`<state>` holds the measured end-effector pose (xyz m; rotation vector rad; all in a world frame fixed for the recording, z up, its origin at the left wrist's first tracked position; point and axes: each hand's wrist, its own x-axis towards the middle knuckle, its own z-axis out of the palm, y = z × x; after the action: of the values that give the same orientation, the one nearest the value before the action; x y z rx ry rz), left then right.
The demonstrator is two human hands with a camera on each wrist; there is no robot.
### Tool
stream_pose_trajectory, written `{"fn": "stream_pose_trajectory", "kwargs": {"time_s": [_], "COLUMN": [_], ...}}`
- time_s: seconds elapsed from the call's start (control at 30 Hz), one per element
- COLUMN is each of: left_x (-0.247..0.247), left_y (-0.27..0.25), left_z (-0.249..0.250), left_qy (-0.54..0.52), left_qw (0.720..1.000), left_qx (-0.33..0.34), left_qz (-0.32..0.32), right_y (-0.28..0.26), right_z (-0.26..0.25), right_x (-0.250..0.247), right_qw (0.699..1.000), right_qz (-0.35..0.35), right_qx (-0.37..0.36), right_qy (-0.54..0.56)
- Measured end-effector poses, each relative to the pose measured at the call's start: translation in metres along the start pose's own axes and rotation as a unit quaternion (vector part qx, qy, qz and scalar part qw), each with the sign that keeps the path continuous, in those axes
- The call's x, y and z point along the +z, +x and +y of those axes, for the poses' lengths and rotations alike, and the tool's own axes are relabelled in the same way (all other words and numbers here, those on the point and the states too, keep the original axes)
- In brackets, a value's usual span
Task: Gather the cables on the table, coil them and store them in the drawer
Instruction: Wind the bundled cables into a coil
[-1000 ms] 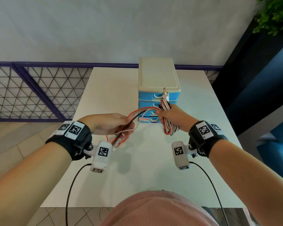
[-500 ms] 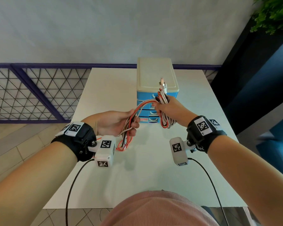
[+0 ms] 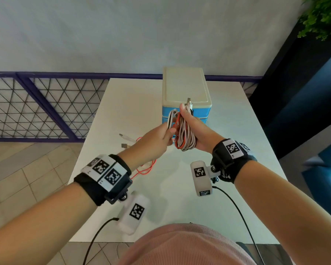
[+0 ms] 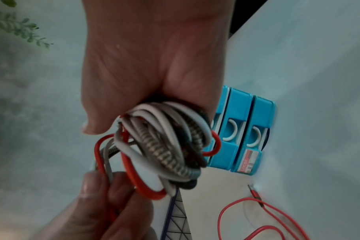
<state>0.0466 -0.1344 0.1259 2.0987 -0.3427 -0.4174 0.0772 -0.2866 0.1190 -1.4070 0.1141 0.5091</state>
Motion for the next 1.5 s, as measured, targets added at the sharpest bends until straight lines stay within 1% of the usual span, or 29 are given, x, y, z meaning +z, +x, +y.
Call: {"fn": "stream_pose_trajectory", "kwargs": {"time_s": [0.03,0.1,0.2,0.3,0.37,0.47,0.5,0.57,0.6,0.67,0.73,0.8,0.87,0.93,0.97,1.0,1.03,1.07,1.1,1.17,1.27,1.33,1.4,1.5], "left_x": [0.003,0.007,0.012,0.015,0.019,0.019,0.019,0.018,0.017,0.015,0.012,0.009,0.007,0.007,0.007,0.006,0.006,0.006,0.005,0.004,0.005,0.007,0.008,0.003], "left_y": [-0.002,-0.002,0.0,0.004,0.005,0.002,0.001,-0.003,-0.003,0.002,0.011,0.015,0.013,0.008,0.006,0.006,0.006,0.006,0.007,0.007,0.003,0.001,0.0,-0.005], "left_z": [0.004,0.014,0.024,0.027,0.03,0.036,0.038,0.041,0.041,0.04,0.036,0.031,0.026,0.025,0.024,0.023,0.021,0.018,0.015,0.007,0.002,0.0,-0.003,-0.006], "left_qy": [0.061,0.148,0.264,0.342,0.373,0.4,0.422,0.465,0.463,0.42,0.372,0.354,0.344,0.318,0.27,0.201,0.127,0.067,0.027,-0.017,-0.05,-0.081,-0.139,-0.223], "left_qw": [0.998,0.987,0.961,0.935,0.924,0.914,0.905,0.884,0.885,0.907,0.928,0.934,0.938,0.948,0.962,0.978,0.989,0.993,0.994,0.991,0.982,0.977,0.966,0.93], "left_qx": [0.016,0.03,0.001,-0.006,0.002,0.013,0.016,0.026,0.025,0.015,0.02,0.031,0.015,-0.007,-0.02,-0.035,-0.049,-0.056,-0.055,-0.037,-0.025,-0.021,-0.032,-0.088], "left_qz": [0.014,0.046,0.077,0.091,0.086,0.07,0.058,0.037,0.036,0.033,0.025,0.022,0.023,-0.012,-0.032,-0.045,-0.058,-0.075,-0.093,-0.129,-0.18,-0.197,-0.218,-0.28], "right_y": [-0.002,-0.006,-0.008,-0.01,-0.012,-0.013,-0.012,-0.009,-0.008,-0.005,0.0,0.007,0.009,0.011,0.01,0.01,0.01,0.01,0.009,0.006,0.003,0.003,0.005,0.004], "right_z": [-0.001,-0.004,-0.004,-0.002,-0.001,-0.001,0.0,0.0,-0.001,-0.002,-0.002,-0.004,-0.009,-0.015,-0.017,-0.018,-0.019,-0.019,-0.02,-0.023,-0.025,-0.023,-0.022,-0.025], "right_x": [0.002,0.007,0.008,0.007,0.008,0.01,0.01,0.01,0.01,0.012,0.012,0.009,0.004,-0.004,-0.006,-0.008,-0.008,-0.007,-0.007,-0.006,-0.003,0.0,0.002,0.002], "right_qw": [1.0,0.997,0.997,0.997,0.997,0.997,0.997,0.999,0.999,0.999,0.994,0.986,0.98,0.977,0.978,0.979,0.98,0.981,0.98,0.968,0.946,0.939,0.937,0.94], "right_qz": [-0.015,-0.035,-0.023,-0.024,-0.026,-0.028,-0.028,-0.016,0.002,0.051,0.111,0.155,0.178,0.187,0.185,0.176,0.156,0.126,0.093,0.042,0.002,0.001,0.013,0.027], "right_qx": [0.009,0.018,0.023,0.025,0.027,0.027,0.023,0.013,0.008,-0.005,-0.015,-0.043,-0.084,-0.099,-0.099,-0.102,-0.107,-0.112,-0.112,-0.102,-0.086,-0.082,-0.084,-0.086], "right_qy": [0.017,0.061,0.069,0.065,0.074,0.072,0.065,0.042,0.031,0.008,-0.016,-0.036,-0.036,-0.011,0.003,0.024,0.055,0.095,0.139,0.225,0.314,0.333,0.34,0.328]}}
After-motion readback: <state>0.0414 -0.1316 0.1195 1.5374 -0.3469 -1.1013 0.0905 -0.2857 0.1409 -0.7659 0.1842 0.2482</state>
